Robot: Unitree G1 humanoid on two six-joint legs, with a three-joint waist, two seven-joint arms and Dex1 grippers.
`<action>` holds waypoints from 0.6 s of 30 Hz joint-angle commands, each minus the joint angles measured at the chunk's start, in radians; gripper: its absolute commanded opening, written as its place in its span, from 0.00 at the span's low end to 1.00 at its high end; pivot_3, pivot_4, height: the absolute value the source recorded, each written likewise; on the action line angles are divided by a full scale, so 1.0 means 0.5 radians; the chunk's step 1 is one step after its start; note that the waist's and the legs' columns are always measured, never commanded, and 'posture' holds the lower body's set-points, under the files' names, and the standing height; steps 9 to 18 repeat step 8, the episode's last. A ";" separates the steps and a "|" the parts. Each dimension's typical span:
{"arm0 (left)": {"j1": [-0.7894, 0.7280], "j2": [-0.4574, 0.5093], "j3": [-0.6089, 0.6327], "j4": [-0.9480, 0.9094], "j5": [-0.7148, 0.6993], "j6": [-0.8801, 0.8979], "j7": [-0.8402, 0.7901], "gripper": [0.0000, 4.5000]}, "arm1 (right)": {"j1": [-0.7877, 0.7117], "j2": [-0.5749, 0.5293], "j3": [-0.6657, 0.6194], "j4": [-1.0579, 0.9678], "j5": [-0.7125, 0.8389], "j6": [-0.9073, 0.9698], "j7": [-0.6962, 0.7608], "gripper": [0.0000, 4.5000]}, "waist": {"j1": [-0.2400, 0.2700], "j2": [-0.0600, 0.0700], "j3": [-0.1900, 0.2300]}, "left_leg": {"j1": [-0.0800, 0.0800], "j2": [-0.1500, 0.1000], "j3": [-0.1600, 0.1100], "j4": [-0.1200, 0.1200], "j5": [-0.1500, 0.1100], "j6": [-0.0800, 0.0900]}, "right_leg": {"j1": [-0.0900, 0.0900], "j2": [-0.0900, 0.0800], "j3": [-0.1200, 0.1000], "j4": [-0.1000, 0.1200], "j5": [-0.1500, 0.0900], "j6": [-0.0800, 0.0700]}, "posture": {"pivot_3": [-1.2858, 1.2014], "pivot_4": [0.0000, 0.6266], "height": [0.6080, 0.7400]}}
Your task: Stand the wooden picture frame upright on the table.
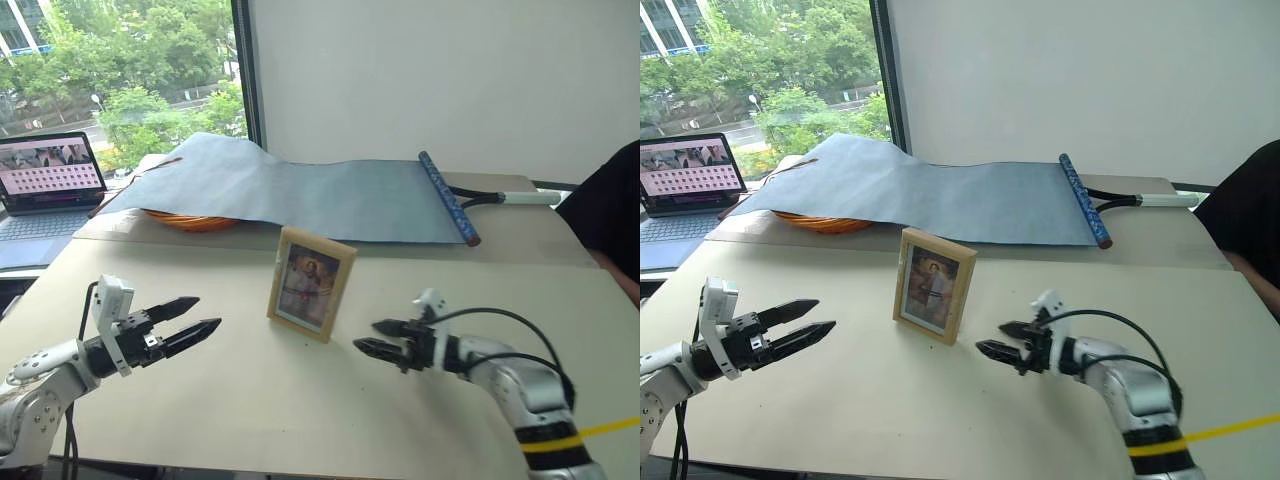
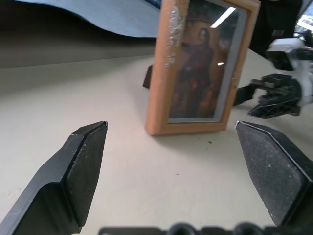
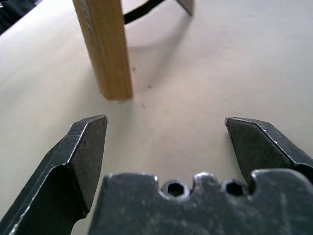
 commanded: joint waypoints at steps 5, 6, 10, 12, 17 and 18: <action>0.101 -0.219 -0.279 0.098 0.682 -0.672 0.284 1.00 | 0.311 -0.052 -0.203 -0.384 -0.274 -0.651 -0.156 0.99 | -0.027 0.002 -0.001 | 0.001 -0.001 0.000 0.001 0.000 0.000 | 0.001 -0.001 0.001 -0.001 0.000 0.001 | 0.52 0.24 0.73; 0.100 -0.231 -0.311 0.106 0.717 -0.707 0.281 1.00 | 0.315 -0.053 -0.197 -0.402 -0.283 -0.644 -0.179 0.99 | -0.031 0.001 -0.001 | 0.001 0.000 0.000 0.001 0.000 0.000 | 0.001 0.000 0.001 0.000 0.000 0.001 | 0.52 0.24 0.73; 0.070 -0.255 -0.342 0.119 0.682 -0.651 0.259 1.00 | 0.325 -0.063 -0.181 -0.413 -0.308 -0.646 -0.201 0.99 | -0.032 0.001 -0.001 | 0.001 0.000 0.000 0.001 0.000 0.000 | 0.001 0.000 0.000 0.000 0.001 0.002 | 0.52 0.24 0.73; 0.070 -0.255 -0.342 0.119 0.682 -0.651 0.259 1.00 | 0.325 -0.063 -0.181 -0.413 -0.308 -0.646 -0.201 0.99 | -0.032 0.001 -0.001 | 0.001 0.000 0.000 0.001 0.000 0.000 | 0.001 0.000 0.000 0.000 0.001 0.002 | 0.52 0.24 0.73; 0.070 -0.255 -0.342 0.119 0.682 -0.651 0.259 1.00 | 0.325 -0.063 -0.181 -0.413 -0.308 -0.646 -0.201 0.99 | -0.032 0.001 -0.001 | 0.001 0.000 0.000 0.001 0.000 0.000 | 0.001 0.000 0.000 0.000 0.001 0.002 | 0.52 0.24 0.73; 0.070 -0.255 -0.342 0.119 0.682 -0.651 0.259 1.00 | 0.325 -0.063 -0.181 -0.413 -0.308 -0.646 -0.201 0.99 | -0.032 0.001 -0.001 | 0.001 0.000 0.000 0.001 0.000 0.000 | 0.001 0.000 0.000 0.000 0.001 0.002 | 0.52 0.24 0.73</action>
